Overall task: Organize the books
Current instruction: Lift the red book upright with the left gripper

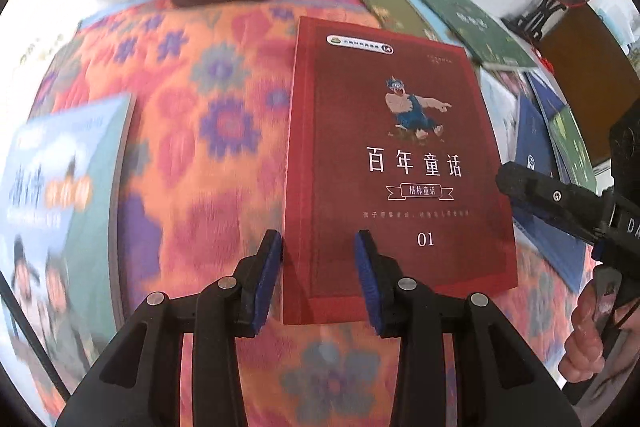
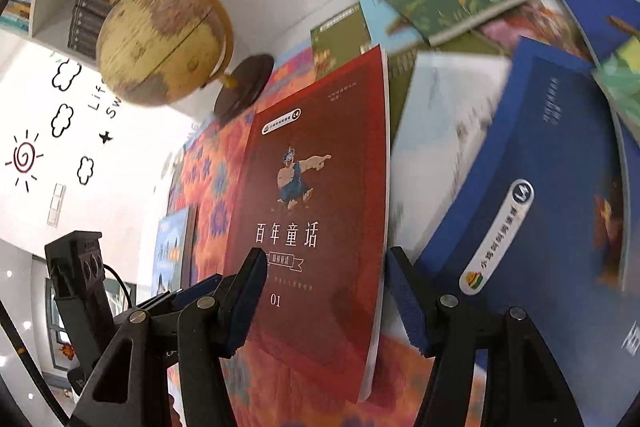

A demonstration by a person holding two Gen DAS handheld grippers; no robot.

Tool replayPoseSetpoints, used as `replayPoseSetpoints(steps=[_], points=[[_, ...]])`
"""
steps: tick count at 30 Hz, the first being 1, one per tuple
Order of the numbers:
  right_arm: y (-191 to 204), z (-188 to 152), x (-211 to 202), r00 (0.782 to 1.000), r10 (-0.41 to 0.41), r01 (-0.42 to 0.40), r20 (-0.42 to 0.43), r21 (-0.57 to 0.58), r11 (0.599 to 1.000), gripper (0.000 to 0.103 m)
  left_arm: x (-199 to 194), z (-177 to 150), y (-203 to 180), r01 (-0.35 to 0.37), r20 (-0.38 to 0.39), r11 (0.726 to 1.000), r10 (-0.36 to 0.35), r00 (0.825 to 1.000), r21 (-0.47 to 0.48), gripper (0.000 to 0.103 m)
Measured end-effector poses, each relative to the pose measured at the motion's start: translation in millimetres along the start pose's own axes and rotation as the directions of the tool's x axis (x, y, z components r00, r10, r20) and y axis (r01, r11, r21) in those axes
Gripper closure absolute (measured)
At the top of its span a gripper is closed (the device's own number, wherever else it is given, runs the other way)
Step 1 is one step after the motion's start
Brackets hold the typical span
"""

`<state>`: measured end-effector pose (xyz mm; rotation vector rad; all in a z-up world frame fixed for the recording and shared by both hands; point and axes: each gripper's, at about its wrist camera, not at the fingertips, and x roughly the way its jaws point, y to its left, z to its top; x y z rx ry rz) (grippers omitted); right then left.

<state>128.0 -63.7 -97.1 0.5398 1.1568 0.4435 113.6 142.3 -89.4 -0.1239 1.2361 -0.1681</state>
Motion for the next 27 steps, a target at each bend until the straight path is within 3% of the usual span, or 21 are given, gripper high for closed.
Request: replayPoseSetpoints(steps=[4,8,13,18,21,27], points=[[5.0,-33.5,-13.9,0.998,-0.054,0.053,-0.028,-0.043,0.998,0.042,-10.6,-29.5,-2.9,0.029,-0.022,0.999,-0.029,0.999,-0.021,0.069],[-6.0,-57.8,-24.3,0.997,-0.044,0.042,-0.06,-0.022,0.999,0.042,-16.0,-49.8,3.9,0.1,-0.021,0.993,-0.101,0.995,-0.054,0.069],[-17.2,-82.8,-33.3,0.997,0.007,-0.007,-0.074,-0.001,1.0,0.045,-13.9,-41.5,17.5,0.184,0.012,0.978,-0.183,0.983,-0.095,0.069],[-17.4,-88.4,-32.4,0.999,0.016,-0.016,-0.029,-0.025,1.0,0.045,-2.1,-23.2,9.1,0.206,0.002,0.979,-0.206,0.979,-0.011,0.064],[-19.5,-82.2,-29.7,0.999,0.034,-0.034,0.005,-0.029,0.999,0.045,1.1,-19.7,10.2,0.272,0.014,0.962,-0.272,0.962,-0.005,0.053],[-22.7,-75.7,-28.4,0.996,0.059,-0.055,0.071,-0.05,0.997,0.045,6.2,-13.7,19.9,0.377,0.044,0.926,-0.376,0.926,-0.015,0.044]])
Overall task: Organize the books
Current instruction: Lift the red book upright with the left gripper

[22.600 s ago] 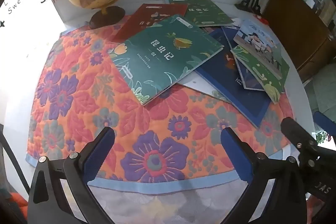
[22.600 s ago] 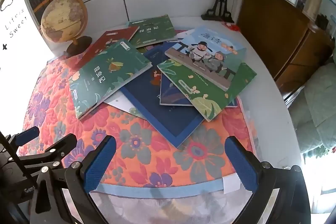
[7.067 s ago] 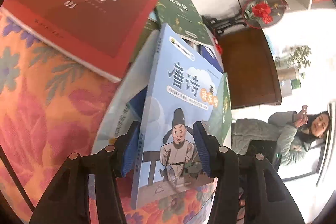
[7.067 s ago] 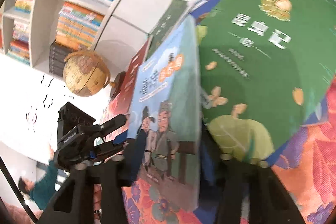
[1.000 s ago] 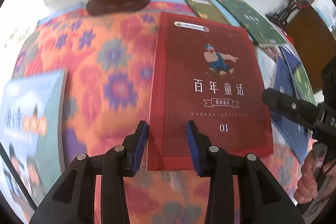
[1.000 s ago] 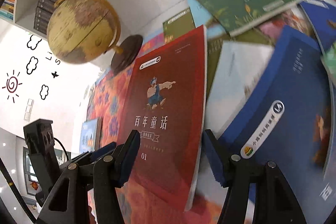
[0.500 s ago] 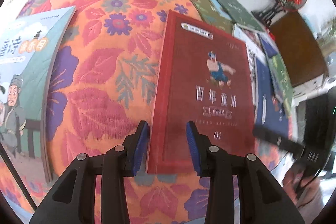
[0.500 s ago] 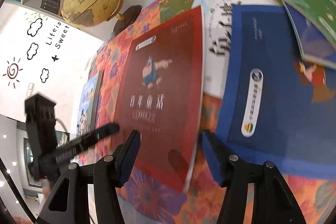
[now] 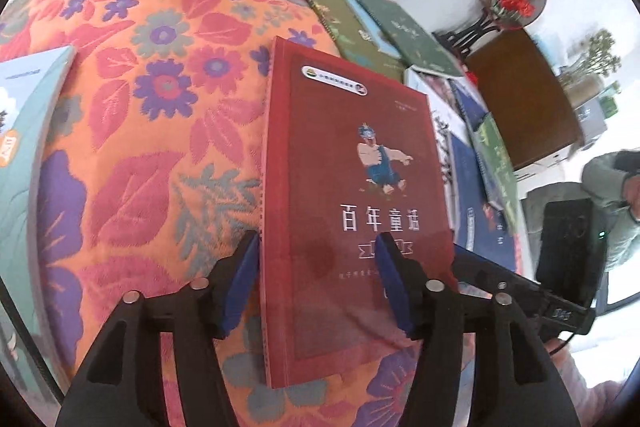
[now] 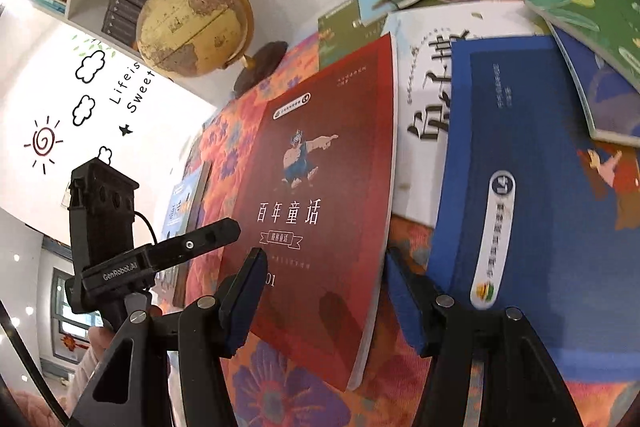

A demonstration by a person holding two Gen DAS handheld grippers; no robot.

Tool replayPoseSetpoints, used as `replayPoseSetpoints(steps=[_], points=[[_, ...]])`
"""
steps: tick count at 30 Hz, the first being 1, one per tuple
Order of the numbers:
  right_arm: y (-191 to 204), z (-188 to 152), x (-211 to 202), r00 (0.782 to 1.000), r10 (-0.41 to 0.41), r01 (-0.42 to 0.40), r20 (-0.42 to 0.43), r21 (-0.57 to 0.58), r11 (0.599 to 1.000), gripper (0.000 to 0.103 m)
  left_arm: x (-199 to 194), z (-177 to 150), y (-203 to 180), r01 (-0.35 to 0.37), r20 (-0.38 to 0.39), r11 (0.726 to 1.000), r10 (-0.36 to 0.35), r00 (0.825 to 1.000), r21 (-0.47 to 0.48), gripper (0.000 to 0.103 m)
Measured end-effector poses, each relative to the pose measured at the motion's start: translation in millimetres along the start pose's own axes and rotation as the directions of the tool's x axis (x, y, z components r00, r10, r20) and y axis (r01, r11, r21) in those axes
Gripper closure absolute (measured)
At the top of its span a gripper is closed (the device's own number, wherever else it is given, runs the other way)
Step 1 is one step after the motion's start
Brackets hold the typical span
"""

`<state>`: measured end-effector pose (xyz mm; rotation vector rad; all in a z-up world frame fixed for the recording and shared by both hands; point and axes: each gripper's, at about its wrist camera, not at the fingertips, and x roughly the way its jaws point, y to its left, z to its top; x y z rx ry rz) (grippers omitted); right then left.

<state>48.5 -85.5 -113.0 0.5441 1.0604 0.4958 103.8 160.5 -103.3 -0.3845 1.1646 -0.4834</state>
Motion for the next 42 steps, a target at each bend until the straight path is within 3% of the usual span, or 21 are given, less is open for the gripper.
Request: replayPoseSetpoints(steps=[6,12,14,16,17,19,20,22,24,28,30,35,38,40,42], points=[[5.1,0.8,2.6,0.999,-0.028,0.028,0.047,-0.005,1.0,0.042,-1.3,1.3,6.4,0.072,0.0,0.997,-0.072,0.997,-0.021,0.038],[-0.9,4.7,-0.4,0.998,-0.002,-0.002,0.062,0.055,0.998,0.041,4.8,0.6,-13.0,-0.045,-0.014,0.998,0.046,0.999,0.05,0.037],[-10.7,7.8,-6.7,0.992,0.098,-0.109,0.084,0.131,0.985,0.04,5.9,-0.4,-15.0,-0.061,-0.011,0.996,0.062,0.998,0.064,0.038],[-23.7,6.9,-3.4,0.943,0.32,-0.332,0.09,0.239,0.912,0.048,5.2,-0.8,-14.3,-0.061,-0.01,0.996,0.062,0.998,0.069,0.038],[-21.2,5.6,-0.1,0.946,0.315,-0.323,0.071,0.232,0.918,0.058,4.8,-0.6,-13.6,-0.058,-0.01,0.996,0.059,0.998,0.064,0.038],[-11.0,-0.3,9.6,0.991,0.131,-0.132,0.012,0.151,0.98,0.076,1.1,0.9,-7.1,-0.005,-0.003,1.0,0.005,1.0,0.001,0.042],[-11.7,-2.0,10.6,0.996,0.087,-0.089,0.018,0.148,0.985,0.09,-1.9,0.9,0.2,0.059,0.007,0.997,-0.058,0.998,-0.056,0.047],[-24.2,-2.4,7.8,0.993,0.111,-0.119,0.048,0.224,0.967,0.095,-10.4,-0.5,12.5,0.176,0.061,0.974,-0.168,0.984,-0.141,0.061],[-29.5,-1.4,7.4,0.992,0.113,-0.122,0.049,0.258,0.958,0.097,-13.5,-0.9,13.3,0.22,0.095,0.963,-0.207,0.974,-0.154,0.064],[-26.2,0.0,7.3,0.995,0.093,-0.1,0.04,0.239,0.966,0.097,9.8,2.4,4.9,0.176,0.025,0.975,-0.175,0.984,-0.134,0.073],[-29.0,1.8,6.9,0.994,0.101,-0.106,0.031,0.256,0.961,0.097,16.8,1.6,2.5,0.13,0.015,0.984,-0.129,0.992,-0.121,0.086],[-25.0,13.2,2.1,0.996,0.037,-0.017,-0.076,0.249,0.968,0.087,16.1,1.5,-6.9,0.053,0.003,0.994,-0.053,0.999,-0.094,0.086],[-23.0,11.5,-2.3,0.996,-0.006,0.025,-0.089,0.212,0.977,0.085,14.5,4.0,-16.3,0.012,-0.001,0.998,-0.012,1.0,-0.056,0.086],[-21.8,8.1,-7.5,0.999,-0.026,0.035,-0.047,0.191,0.981,0.086,15.3,5.3,-18.5,-0.01,-0.003,0.999,0.01,1.0,-0.045,0.086],[-5.1,5.7,-10.4,0.997,-0.07,0.071,-0.013,0.093,0.993,0.092,11.9,5.2,-29.2,-0.069,0.012,0.998,0.068,0.998,0.005,0.086]])
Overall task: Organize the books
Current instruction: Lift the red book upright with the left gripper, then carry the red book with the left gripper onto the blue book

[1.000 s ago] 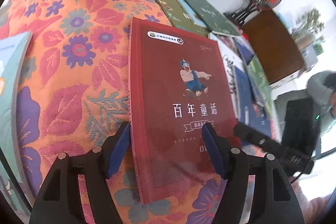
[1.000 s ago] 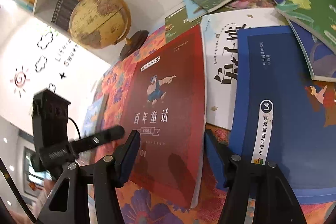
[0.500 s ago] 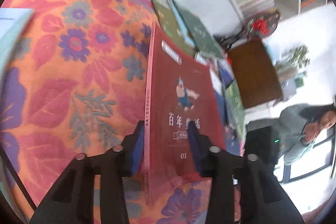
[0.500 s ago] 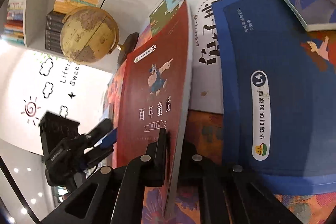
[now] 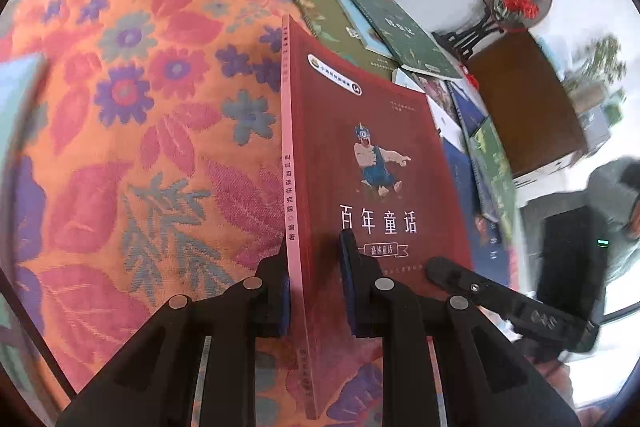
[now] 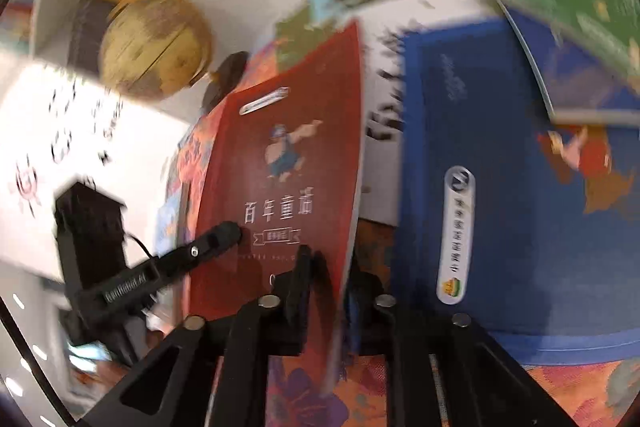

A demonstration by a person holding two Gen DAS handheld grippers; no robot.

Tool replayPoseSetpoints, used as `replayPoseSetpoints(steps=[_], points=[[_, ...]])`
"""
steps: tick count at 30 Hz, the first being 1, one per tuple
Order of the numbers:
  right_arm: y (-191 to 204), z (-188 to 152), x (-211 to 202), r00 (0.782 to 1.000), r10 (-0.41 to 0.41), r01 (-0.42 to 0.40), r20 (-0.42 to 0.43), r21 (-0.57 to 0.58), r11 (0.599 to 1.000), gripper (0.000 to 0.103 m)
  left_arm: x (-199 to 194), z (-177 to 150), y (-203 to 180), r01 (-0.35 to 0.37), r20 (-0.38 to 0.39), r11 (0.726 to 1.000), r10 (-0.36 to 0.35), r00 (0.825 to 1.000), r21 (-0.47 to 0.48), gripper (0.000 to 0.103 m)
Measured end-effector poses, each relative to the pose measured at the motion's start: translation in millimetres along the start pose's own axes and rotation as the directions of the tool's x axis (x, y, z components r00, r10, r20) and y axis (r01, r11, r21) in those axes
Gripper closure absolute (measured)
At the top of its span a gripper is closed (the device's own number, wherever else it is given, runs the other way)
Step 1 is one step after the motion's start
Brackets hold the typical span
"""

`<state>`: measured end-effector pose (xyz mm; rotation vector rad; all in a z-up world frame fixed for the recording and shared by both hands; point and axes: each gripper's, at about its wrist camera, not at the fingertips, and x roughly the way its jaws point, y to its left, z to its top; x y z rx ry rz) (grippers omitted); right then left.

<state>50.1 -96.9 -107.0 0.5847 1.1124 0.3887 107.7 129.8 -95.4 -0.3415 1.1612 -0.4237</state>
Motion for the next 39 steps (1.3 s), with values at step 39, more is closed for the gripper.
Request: replayPoseSetpoints(steps=[39], points=[[231.9,-9.3,61.0,0.99,0.139,-0.124,0.016,-0.356,0.926,0.092,-179.3,-0.2,122.0,-0.233,0.227,0.968,0.249,0.941,-0.097,0.085]])
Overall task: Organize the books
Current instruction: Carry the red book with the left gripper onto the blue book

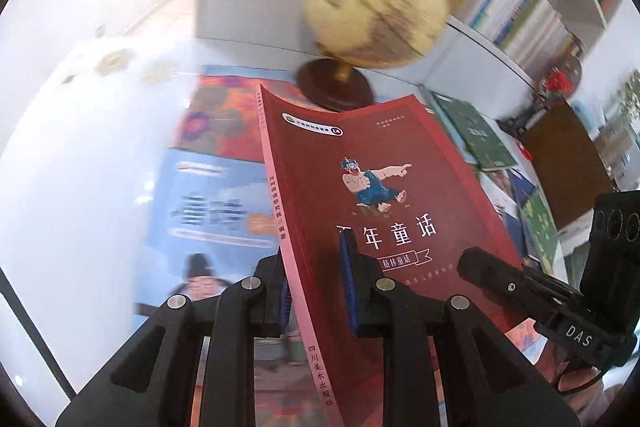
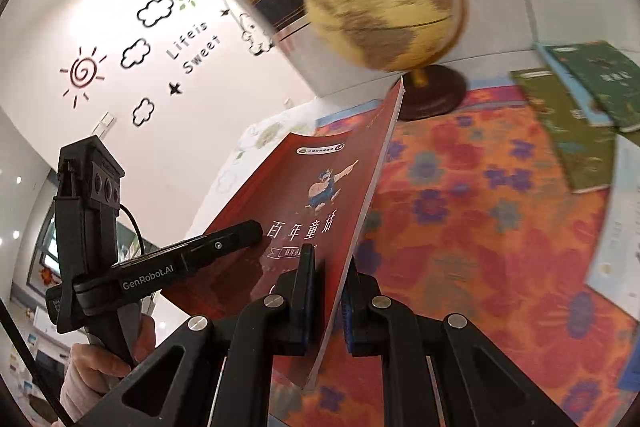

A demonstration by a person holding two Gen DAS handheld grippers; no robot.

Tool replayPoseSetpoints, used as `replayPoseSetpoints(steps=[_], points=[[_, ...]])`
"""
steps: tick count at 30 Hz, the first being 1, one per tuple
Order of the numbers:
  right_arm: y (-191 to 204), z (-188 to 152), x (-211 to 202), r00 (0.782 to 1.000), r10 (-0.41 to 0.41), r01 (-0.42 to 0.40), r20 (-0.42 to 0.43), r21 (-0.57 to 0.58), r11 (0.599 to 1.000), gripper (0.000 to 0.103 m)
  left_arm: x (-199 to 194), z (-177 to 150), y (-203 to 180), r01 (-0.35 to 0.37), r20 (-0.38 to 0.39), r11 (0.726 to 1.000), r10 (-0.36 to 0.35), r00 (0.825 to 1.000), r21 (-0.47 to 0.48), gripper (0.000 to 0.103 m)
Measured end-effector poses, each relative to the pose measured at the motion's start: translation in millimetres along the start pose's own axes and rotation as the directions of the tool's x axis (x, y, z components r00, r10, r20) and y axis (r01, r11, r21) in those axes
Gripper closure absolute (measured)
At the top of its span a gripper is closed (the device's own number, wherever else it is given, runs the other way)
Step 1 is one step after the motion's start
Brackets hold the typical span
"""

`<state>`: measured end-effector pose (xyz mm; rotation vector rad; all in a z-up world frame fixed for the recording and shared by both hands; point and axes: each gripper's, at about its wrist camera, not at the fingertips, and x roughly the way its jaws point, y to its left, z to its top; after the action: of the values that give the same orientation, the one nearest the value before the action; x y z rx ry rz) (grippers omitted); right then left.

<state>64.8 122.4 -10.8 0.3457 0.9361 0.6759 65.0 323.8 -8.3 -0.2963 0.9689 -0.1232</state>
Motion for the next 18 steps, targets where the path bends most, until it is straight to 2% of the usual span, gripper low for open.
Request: replayPoseSetpoints(steps=[5,9,13,18], points=[[18.4,-8.4,45.9,0.997,0.016,-0.014,-0.073,0.032,0.999,0.092,1.7,-9.6,37.6,-0.062,-0.005,0.998,0.062,0.998,-0.022,0.085],[25.3,-21.3,73.3,0.993,-0.001,0.008,-0.117,0.061,0.998,0.091,15.2,-17.9,69.6,-0.053,-0.045,0.995,0.049,0.998,-0.09,0.085],[34.8,-35.1,90.4,0.986,-0.032,0.042,-0.165,0.058,0.997,0.091,22.3,-27.2,84.1,-0.068,-0.063,0.99,0.06,0.996,-0.125,0.084],[30.6,-51.3,106.9,0.977,-0.041,0.062,-0.207,0.095,0.994,0.091,34.8,-38.1,94.3,-0.1,-0.12,0.989,0.087,0.989,-0.108,0.075]])
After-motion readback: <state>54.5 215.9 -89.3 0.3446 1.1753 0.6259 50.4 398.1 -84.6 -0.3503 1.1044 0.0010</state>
